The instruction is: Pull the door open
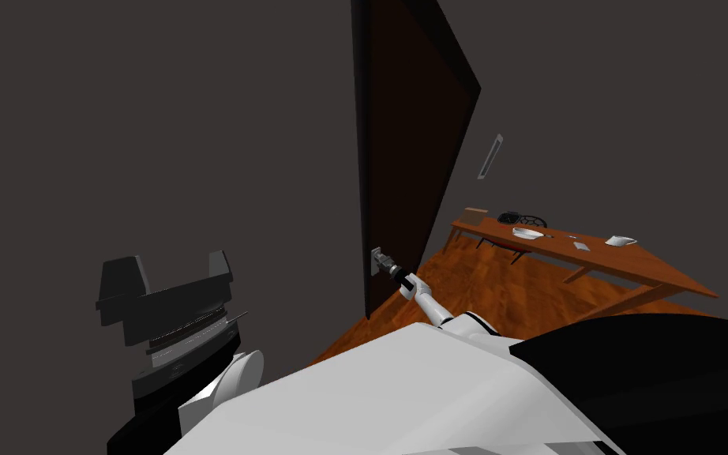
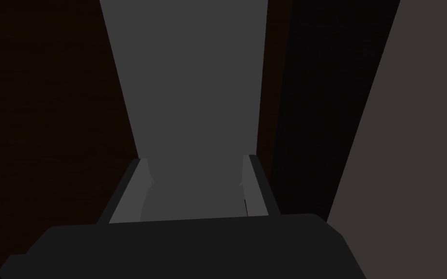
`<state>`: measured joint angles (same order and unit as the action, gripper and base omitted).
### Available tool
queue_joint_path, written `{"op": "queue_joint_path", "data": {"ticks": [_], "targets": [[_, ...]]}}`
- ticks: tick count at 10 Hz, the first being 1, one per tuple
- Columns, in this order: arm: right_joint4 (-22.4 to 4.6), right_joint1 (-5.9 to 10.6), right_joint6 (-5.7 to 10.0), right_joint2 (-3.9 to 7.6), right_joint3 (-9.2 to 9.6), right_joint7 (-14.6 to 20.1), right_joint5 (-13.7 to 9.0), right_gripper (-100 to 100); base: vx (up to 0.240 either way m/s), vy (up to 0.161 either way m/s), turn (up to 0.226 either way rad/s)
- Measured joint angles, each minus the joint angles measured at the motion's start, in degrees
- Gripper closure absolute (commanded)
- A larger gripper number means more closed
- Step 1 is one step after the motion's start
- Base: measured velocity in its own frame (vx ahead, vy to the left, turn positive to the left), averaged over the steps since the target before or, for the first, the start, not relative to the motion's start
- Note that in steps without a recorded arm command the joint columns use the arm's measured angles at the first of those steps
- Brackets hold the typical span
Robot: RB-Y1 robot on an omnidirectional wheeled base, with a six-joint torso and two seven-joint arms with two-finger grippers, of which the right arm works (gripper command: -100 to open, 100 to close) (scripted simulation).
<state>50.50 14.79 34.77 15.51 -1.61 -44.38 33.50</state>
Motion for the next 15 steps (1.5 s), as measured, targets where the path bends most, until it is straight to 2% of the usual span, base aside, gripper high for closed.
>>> {"op": "queue_joint_path", "data": {"ticks": [4, 5, 15], "targets": [[-0.1, -0.15, -0.04, -0.06, 0.14, 0.0, 0.1, 100, -0.015, -0.014, 0.028], [-0.3, -0.1, -0.09, -0.02, 0.1, 0.8, -0.6, 100, -0.072, -0.081, 0.134], [-0.6, 0.29, -1.02, 0.08, 0.68, 14.2, -8.7, 100, -0.064, -0.061, 0.106]]}}
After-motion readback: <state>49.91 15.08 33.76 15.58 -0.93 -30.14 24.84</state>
